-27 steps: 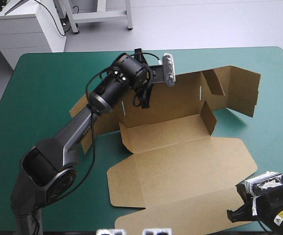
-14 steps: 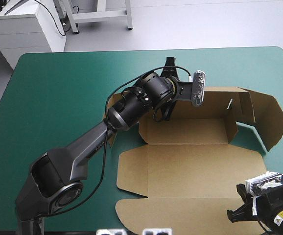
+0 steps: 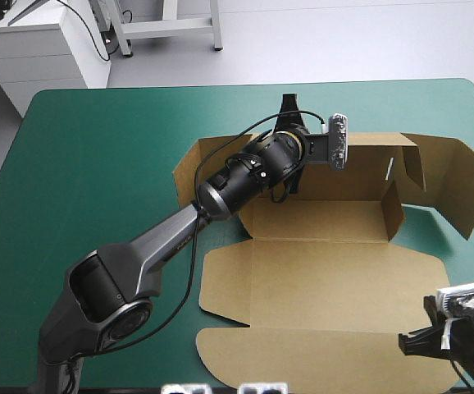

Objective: Fold the box

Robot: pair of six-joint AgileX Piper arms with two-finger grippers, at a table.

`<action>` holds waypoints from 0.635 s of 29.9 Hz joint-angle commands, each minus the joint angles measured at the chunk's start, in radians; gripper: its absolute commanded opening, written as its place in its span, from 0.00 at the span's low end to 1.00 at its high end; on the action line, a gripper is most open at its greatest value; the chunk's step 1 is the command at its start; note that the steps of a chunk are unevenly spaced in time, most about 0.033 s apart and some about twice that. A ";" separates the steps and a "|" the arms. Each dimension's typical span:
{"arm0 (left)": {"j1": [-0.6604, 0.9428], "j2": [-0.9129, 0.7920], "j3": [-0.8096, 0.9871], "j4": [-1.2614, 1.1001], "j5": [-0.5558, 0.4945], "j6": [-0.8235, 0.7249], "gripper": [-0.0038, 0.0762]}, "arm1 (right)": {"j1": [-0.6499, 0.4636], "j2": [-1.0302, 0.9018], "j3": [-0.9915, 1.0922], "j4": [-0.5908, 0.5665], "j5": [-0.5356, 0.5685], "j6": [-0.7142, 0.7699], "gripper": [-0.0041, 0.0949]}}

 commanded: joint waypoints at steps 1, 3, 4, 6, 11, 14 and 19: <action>-0.024 -0.058 0.017 0.050 -0.049 -0.051 0.04 | 0.001 0.056 -0.103 -0.092 -0.059 0.074 0.02; -0.044 -0.058 0.045 0.094 -0.049 -0.068 0.04 | 0.001 0.099 -0.154 -0.123 -0.059 0.100 0.02; -0.057 -0.058 0.059 0.121 -0.054 -0.088 0.04 | 0.001 0.119 -0.181 -0.139 -0.059 0.112 0.02; -0.076 -0.058 0.087 0.172 -0.069 -0.129 0.04 | 0.001 0.175 -0.237 -0.162 -0.071 0.135 0.02; -0.113 -0.058 0.127 0.267 -0.058 -0.225 0.04 | 0.001 0.328 -0.388 -0.240 -0.135 0.206 0.02; -0.121 -0.058 0.127 0.267 -0.055 -0.253 0.04 | 0.001 0.443 -0.496 -0.296 -0.146 0.236 0.02; -0.131 -0.058 0.127 0.267 -0.052 -0.255 0.04 | -0.006 0.646 -0.689 -0.320 -0.144 0.237 0.02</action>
